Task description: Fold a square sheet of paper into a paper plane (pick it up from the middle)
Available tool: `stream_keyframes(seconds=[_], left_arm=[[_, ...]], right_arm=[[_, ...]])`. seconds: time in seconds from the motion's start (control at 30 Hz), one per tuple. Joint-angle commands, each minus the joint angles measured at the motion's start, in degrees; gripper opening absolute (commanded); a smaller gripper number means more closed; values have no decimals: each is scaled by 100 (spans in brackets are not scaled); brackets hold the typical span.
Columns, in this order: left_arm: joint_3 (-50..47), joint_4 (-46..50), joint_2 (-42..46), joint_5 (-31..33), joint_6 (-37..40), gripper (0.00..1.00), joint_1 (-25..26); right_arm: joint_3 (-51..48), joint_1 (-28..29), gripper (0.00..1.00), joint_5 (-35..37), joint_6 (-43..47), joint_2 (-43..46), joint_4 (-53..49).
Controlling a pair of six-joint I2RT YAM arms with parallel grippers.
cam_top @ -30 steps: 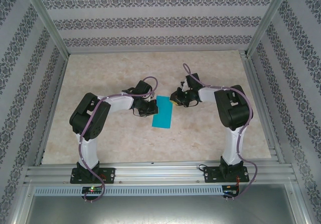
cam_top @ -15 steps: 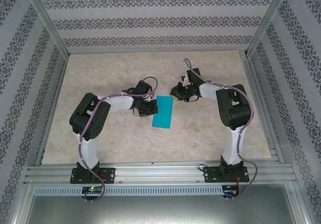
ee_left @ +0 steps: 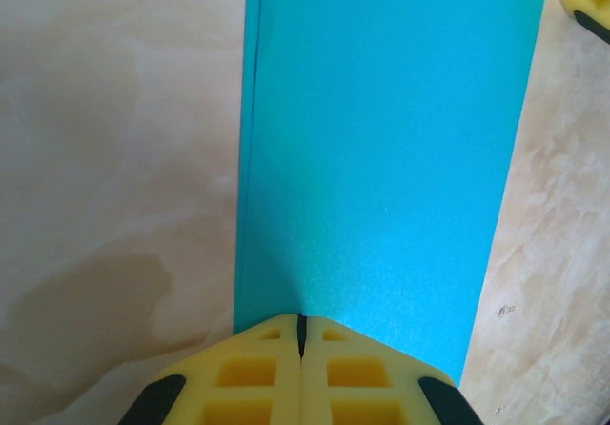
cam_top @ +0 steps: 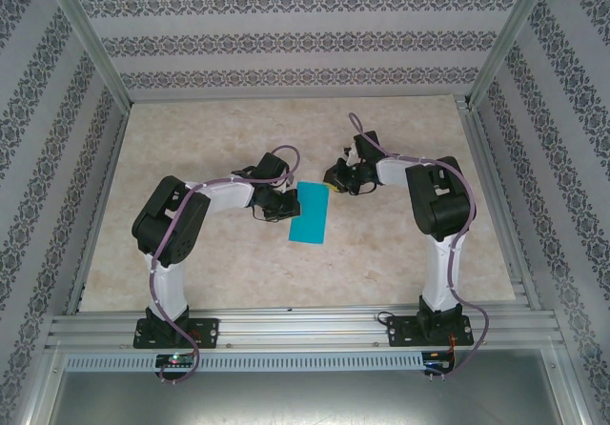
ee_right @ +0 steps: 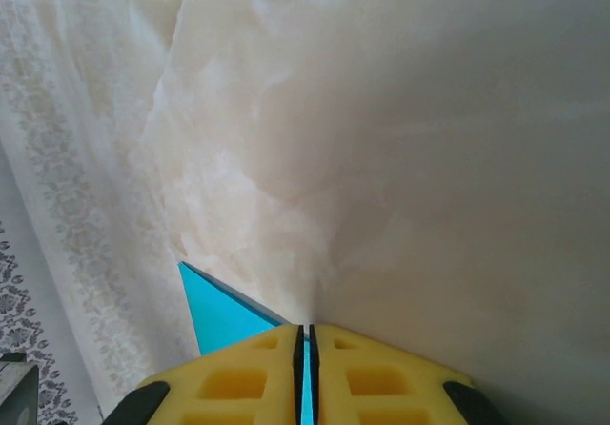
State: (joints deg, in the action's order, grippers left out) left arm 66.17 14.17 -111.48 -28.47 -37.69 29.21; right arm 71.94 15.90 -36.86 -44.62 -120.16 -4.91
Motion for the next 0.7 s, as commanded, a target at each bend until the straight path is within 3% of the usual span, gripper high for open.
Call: stream_keyframes(seconds=[0.0, 0.1, 0.23, 0.43, 0.67], left_arm=[[-38, 668, 14, 98, 78, 0, 61], [74, 712, 128, 39, 103, 3, 66], [38, 696, 579, 180, 25, 19, 50], [-345, 543, 1373, 297, -185, 40, -235], [-763, -192, 1423, -868, -494, 57, -797]], right_arm=[[91, 77, 14, 151, 293, 185, -503], [-29, 86, 20, 392, 546, 747, -835], [-689, 156, 35, 634, 551, 1537, -728], [-1772, 578, 46, 1005, 292, 2442, -565], [-2422, 1083, 48, 1315, -243, 2722, -186]])
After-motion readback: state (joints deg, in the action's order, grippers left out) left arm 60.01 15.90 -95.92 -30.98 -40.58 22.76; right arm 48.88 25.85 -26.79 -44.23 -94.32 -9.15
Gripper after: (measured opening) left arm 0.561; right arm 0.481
